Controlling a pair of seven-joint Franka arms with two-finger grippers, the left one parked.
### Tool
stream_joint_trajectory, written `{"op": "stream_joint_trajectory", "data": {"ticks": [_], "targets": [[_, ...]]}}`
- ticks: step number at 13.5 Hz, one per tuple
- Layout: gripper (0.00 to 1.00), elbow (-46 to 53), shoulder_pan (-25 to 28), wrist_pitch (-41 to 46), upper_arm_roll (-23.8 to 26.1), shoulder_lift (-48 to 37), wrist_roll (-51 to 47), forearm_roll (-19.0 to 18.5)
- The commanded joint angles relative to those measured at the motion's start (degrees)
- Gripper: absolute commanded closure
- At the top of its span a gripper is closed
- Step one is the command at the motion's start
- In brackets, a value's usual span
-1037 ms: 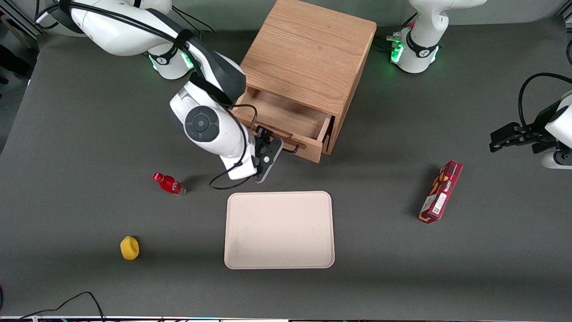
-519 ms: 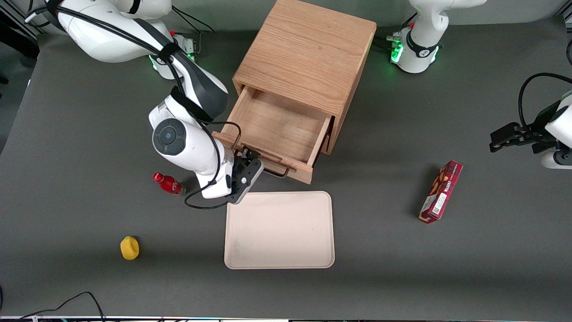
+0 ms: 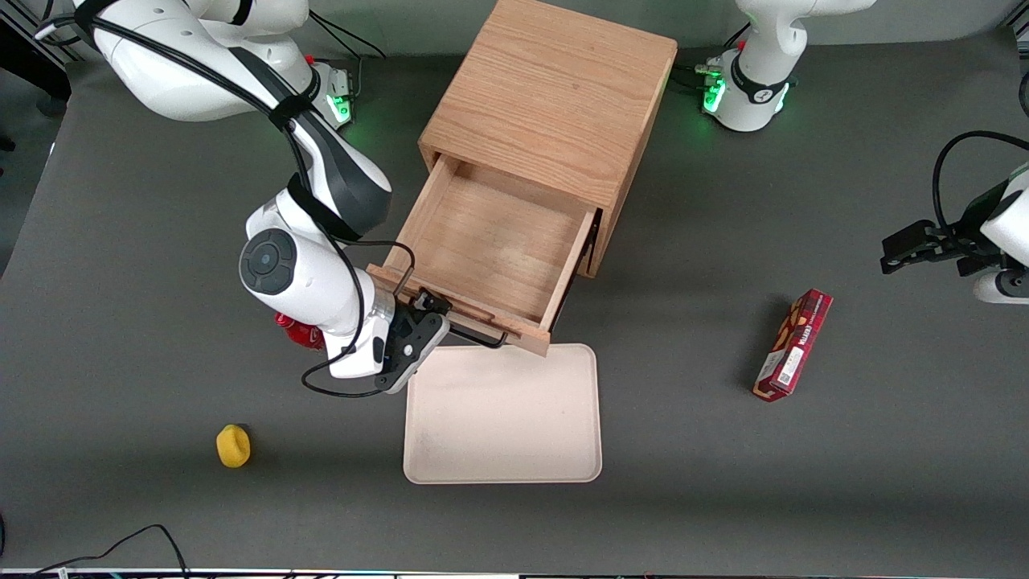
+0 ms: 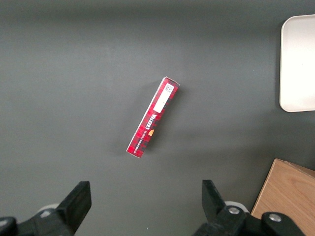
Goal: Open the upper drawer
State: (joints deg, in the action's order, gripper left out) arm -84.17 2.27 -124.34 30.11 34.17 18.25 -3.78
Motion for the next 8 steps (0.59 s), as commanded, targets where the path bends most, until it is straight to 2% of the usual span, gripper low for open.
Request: {"op": "stream_joint_trajectory", "data": {"ticks": [1,4,7,8], "targets": [[0.00,1.5,0.3,-0.5,-0.4,0.1,1.5,1.5],[0.00,2.3,-0.2,0.0,-0.4,-1.2,1.3,6.7],[0.00,2.4,-1.4,0.2,-0.4,-5.0,1.4,9.6],[0.00,2.4,-2.1,1.4,-0.5,-6.9,1.3,12.4]]}}
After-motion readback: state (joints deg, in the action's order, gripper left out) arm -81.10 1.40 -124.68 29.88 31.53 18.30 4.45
